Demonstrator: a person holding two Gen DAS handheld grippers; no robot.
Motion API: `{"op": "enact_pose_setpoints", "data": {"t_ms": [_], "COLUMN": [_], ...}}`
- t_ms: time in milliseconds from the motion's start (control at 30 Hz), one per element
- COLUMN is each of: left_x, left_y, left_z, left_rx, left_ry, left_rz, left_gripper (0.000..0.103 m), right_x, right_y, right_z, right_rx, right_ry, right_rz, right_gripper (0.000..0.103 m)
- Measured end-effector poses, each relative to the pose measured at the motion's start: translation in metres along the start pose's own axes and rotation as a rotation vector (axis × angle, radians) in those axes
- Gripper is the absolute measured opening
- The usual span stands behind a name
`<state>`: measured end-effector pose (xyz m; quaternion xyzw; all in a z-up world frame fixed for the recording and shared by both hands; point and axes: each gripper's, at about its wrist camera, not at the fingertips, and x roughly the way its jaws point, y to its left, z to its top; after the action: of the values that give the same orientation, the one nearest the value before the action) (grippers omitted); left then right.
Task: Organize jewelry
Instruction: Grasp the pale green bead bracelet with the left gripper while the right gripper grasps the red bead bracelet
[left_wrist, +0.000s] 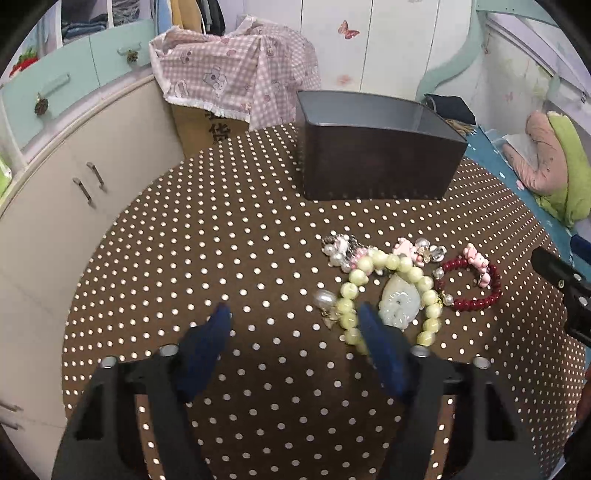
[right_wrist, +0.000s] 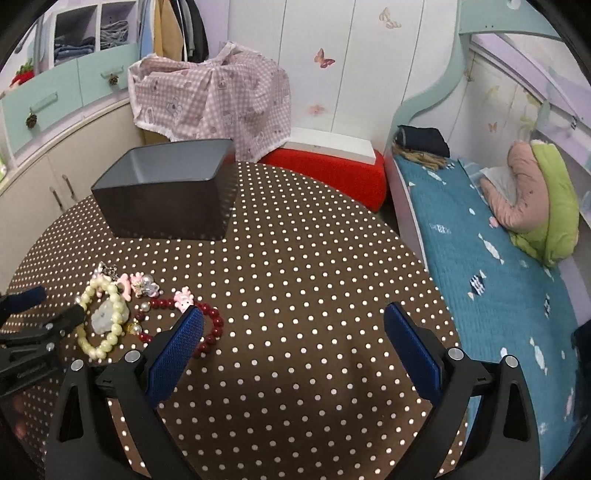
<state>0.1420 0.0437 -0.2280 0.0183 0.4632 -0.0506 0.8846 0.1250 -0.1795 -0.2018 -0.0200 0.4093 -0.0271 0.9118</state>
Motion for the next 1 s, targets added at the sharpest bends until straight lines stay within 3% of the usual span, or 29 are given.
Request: {"op": "enact_pose_setpoints", "data": {"t_ms": [100,233,267,467,533,700,800,867,900,1000], "left_x": [0.003,0.000,-0.001,-0.007,-0.010,-0.014,-0.016,-0.018,-0.019,-0.023], "left_y": [-0.002,0.001,0.003,0.013,0.014,0.010,0.006,0.007,0.009,0.016], "left_z": [0.000,-0.001,-0.001,-0.007,-0.010,-0.019,-0.021,-0.021,-0.021,-0.020], "left_rx": [0.018,0.025,0.022,0.005,-0.006,0.008,0.022,0.021,0.013,-0.027], "left_ry": [0.000,-0.002,-0.001,0.005,0.007,0.004,-0.001,-0.004,-0.003,-0.005], "left_rz": [0.005,0.003,-0.005,-0.053,-0.060,-0.037,0.004,0.015,0.017,-0.038], "left_gripper": [0.057,0.030,0.028,0.030,0.049,0.050,0.034,0.014,0.008,0.008], "right_x": [0.002,0.004,0.005,0.009,0.009,0.007,0.010,0.012,0.012,0.011], "right_y": [0.000,0.000,-0.001,-0.001,-0.001,-0.003,-0.003,-0.004,-0.004,-0.006], "right_z": [0.000,-0.001,-0.001,-0.002,-0.002,-0.004,-0.005,-0.006,-0.006,-0.006], "right_rx": [-0.002,-0.002,-0.001,0.005,0.006,0.005,0.008,0.006,0.007,0.002], "right_ry": [0.004,0.010,0.012,0.013,0.015,0.008,0.017,0.019,0.020,0.019], "right_rz": [0.002,0.010,0.012,0.023,0.028,0.033,0.037,0.044,0.043,0.049], "right_gripper": [0.095,0.095,0.095,0.095,0.095,0.095,0.095,0.095,0.095,0.095]}}
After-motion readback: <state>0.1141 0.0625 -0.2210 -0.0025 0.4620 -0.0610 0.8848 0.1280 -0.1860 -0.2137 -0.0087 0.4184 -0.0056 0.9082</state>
